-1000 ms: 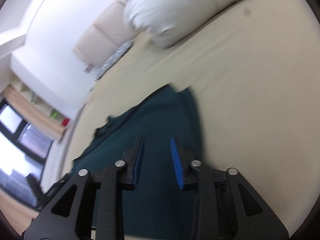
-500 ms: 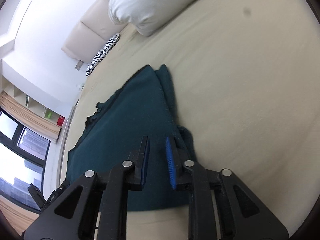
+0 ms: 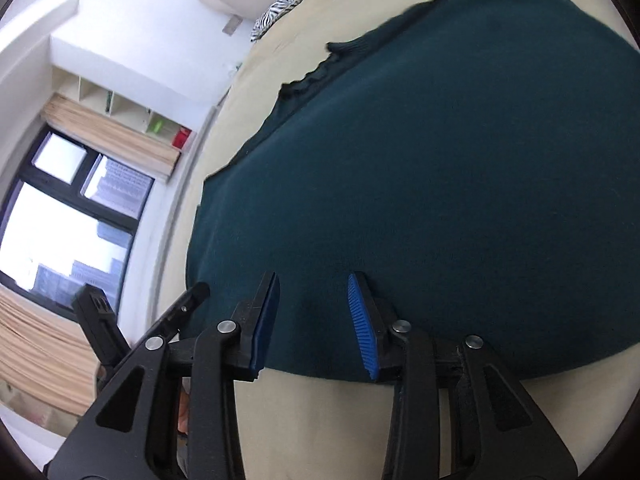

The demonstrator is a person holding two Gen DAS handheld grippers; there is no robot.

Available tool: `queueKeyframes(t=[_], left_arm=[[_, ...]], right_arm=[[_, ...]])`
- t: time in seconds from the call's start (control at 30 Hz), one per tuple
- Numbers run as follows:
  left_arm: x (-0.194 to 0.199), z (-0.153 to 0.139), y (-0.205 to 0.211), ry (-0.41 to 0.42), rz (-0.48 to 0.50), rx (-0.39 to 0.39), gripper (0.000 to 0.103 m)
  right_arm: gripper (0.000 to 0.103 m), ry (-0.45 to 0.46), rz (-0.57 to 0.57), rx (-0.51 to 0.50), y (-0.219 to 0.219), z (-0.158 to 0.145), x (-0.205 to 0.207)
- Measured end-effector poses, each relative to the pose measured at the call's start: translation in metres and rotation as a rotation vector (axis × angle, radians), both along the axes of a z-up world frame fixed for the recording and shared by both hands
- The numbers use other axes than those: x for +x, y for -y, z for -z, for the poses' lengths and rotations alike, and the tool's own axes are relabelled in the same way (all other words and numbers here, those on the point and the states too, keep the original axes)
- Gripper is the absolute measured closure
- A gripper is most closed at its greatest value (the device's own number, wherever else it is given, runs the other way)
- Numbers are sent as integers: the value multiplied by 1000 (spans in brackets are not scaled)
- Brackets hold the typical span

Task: Fold small clothes

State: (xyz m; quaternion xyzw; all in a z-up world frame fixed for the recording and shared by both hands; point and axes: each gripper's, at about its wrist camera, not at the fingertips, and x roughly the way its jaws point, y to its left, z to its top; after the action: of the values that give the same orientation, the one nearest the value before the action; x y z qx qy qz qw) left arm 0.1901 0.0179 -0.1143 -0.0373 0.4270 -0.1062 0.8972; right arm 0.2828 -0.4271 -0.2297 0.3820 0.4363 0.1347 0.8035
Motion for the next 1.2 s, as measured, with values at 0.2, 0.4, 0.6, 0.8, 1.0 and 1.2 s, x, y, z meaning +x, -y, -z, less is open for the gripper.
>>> queueKeyframes(t=[0.2, 0.4, 0.6, 0.8, 1.0, 1.2], left_arm=[[-1, 2, 3, 6, 3, 11, 39], [-1, 2, 2, 7, 2, 13, 39], [-4, -2, 1, 8, -7, 5, 39], [-12, -20, 8, 27, 13, -42, 39], [2, -24, 28, 8, 60, -116, 39], [19, -16, 45, -12, 98, -107, 39]], right_arm=[[69, 5, 208, -29, 73, -4, -35], [67, 7, 423, -71, 144, -20, -91], [60, 0, 514, -79, 171, -26, -136], [60, 7, 517, -73, 175, -30, -142], [59, -4, 453, -92, 181, -32, -95], [59, -89, 389, -59, 189, -11, -45]])
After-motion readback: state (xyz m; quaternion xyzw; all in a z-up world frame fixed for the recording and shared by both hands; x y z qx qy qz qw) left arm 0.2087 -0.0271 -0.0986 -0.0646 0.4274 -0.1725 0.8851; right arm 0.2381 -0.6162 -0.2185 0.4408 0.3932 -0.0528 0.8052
